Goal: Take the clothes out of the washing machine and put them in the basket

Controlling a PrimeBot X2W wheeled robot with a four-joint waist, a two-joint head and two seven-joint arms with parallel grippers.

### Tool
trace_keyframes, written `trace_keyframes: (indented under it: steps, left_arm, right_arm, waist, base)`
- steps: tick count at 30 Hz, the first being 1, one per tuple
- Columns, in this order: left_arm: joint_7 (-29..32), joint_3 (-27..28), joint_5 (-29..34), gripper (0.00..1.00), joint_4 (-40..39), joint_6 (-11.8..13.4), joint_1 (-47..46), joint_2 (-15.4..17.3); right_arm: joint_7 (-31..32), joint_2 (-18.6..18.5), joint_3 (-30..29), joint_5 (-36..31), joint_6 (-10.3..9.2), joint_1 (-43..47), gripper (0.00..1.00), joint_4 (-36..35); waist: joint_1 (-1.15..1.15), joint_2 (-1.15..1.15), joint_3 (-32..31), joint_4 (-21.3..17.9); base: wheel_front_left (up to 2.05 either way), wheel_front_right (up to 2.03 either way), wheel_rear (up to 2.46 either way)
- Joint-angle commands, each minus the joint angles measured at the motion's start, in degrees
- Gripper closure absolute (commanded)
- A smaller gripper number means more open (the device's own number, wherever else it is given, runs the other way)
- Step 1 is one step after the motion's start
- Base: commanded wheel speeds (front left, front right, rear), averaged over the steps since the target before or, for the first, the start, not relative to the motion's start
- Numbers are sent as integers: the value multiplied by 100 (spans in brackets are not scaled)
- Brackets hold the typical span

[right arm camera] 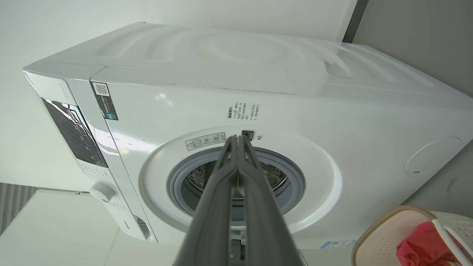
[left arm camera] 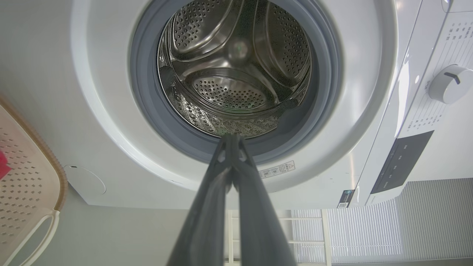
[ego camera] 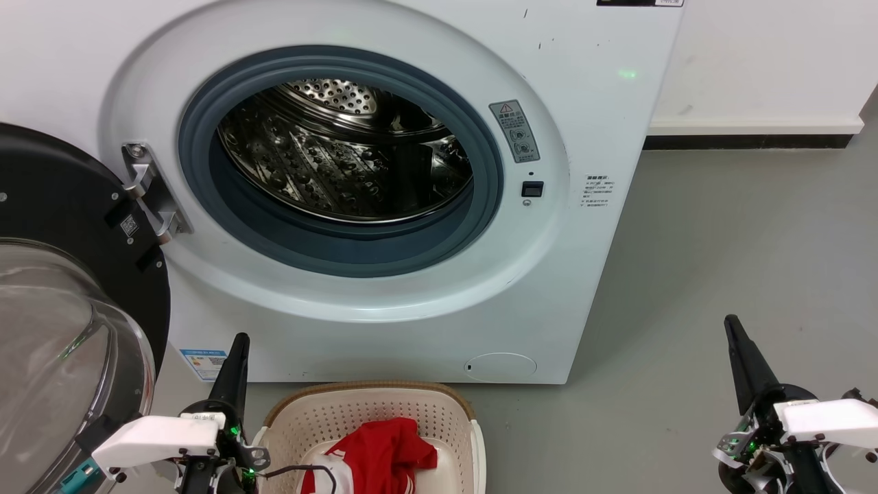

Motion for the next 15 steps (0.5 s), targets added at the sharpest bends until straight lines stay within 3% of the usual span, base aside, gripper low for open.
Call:
trace_keyframes:
  steps: [1,15]
  left_arm:
    - [32,25,-116,100,16,-28,-87,-10]
    - [162,51,-640,100,71,-60,-162,-16]
  right_arm:
    - [32,-23,-13,128,1,-122,100,17]
    - [173,-19,-36,657,0,-175,100,70]
  waist:
    - [0,0,3,3]
    - [0,0,31,31]
  base:
    - [0,0,0]
    - [0,0,0]
